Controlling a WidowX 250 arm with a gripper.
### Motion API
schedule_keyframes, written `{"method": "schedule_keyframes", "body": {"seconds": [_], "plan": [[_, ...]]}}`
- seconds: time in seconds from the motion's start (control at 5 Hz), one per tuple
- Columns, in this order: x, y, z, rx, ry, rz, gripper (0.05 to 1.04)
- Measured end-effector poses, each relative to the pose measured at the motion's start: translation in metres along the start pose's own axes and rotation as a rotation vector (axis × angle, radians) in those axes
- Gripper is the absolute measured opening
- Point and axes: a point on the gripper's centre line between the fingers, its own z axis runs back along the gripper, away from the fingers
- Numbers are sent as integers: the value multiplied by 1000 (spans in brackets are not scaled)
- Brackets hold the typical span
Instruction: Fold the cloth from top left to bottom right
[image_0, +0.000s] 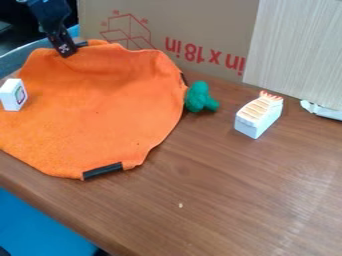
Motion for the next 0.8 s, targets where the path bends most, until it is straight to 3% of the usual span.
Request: {"method": "schedule_keyframes", "body": {"seconds": [0.2,0.8], "plan": [[-1,-18,11,10,-14,20,59],[0,-52,48,-30,-74,22,58]]}}
